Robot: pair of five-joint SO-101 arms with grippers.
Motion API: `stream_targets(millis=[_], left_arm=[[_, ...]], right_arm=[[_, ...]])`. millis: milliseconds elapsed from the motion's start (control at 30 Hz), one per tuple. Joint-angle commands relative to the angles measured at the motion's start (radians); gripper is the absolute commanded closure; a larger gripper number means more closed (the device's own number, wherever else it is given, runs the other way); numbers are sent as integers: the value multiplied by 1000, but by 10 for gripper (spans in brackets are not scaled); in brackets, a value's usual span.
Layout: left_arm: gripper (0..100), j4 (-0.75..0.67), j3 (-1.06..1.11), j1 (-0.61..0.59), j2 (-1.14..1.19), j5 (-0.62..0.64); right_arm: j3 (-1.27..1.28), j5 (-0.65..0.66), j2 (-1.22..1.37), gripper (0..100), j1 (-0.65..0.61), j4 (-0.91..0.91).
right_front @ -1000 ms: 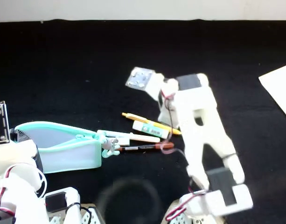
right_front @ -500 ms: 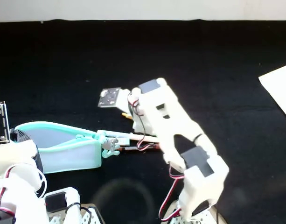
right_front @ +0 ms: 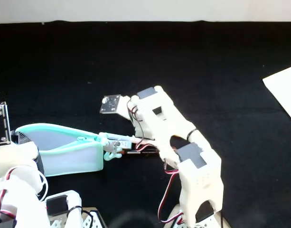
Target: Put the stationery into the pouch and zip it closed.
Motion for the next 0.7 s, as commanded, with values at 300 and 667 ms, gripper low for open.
stream_targets(millis=[300, 667], left_arm=[[994, 29, 25, 13, 2, 14], [994, 28, 25, 13, 2, 14]], right_arm=[[-85, -124, -16, 991, 54, -15], [-113, -457, -363, 991, 74, -15]])
